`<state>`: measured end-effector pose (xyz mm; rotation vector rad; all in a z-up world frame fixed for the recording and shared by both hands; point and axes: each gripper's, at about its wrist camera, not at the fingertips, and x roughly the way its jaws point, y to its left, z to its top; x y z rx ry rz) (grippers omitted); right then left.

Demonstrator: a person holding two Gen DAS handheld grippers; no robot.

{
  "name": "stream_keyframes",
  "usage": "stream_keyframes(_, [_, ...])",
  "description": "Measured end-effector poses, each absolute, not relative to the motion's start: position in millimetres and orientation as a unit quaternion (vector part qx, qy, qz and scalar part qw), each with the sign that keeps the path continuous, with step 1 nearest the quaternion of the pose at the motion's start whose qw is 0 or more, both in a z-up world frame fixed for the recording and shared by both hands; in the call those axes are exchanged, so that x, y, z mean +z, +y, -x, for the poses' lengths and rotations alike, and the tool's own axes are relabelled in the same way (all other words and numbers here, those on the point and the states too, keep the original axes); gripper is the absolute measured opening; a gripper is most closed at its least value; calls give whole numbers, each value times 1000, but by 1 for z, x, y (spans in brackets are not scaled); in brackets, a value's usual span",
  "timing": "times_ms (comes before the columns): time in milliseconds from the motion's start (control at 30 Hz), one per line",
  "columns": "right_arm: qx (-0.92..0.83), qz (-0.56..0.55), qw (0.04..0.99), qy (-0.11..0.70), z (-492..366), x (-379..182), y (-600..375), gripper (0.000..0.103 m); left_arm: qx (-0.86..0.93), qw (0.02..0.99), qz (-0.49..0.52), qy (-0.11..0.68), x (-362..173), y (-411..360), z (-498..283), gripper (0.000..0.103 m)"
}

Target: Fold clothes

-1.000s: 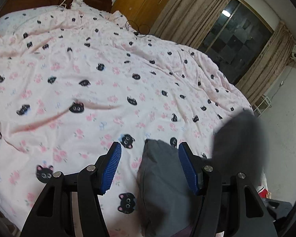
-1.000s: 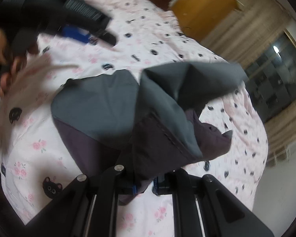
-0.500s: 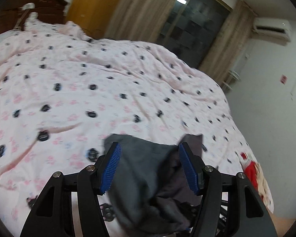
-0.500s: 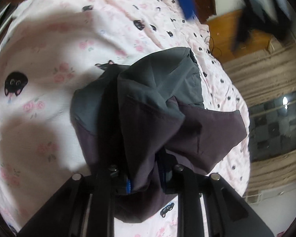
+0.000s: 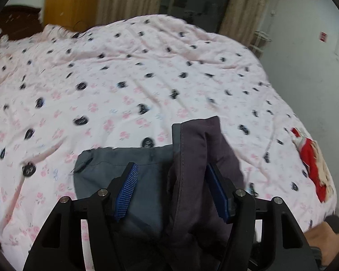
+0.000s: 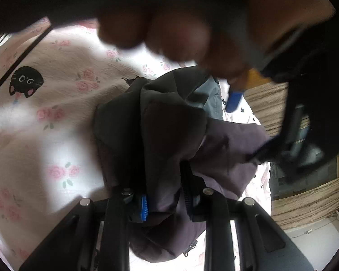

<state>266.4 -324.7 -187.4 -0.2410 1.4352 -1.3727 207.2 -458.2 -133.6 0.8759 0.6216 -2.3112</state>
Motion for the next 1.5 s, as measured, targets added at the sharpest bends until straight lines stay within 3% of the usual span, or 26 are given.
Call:
stream_keyframes(300, [-584, 75, 595, 547, -253, -174, -313, 29, -822, 356, -378, 236, -170, -468, -222, 67])
stream_keyframes(500, [-573, -110, 723, 370, -188, -111, -306, 32, -810, 372, -385, 239, -177, -472, -234, 67])
stream_keyframes(667, [-577, -231, 747, 236, -114, -64, -338, 32, -808, 377, -390, 228, -179, -469, -234, 67])
stream_keyframes(833, [-591, -291, 717, 228, -85, -63, -420, 32, -808, 381, -391, 222, -183, -466, -234, 68])
stream_keyframes(1300, [-590, -414, 645, 253, -80, -144, -449, 28, -796, 390, -414, 208, -202, -458, -236, 67])
stream_keyframes(1500, [-599, -383, 665, 228, -85, -108, -416, 30, -807, 390, -385, 219, -183, -454, -246, 67])
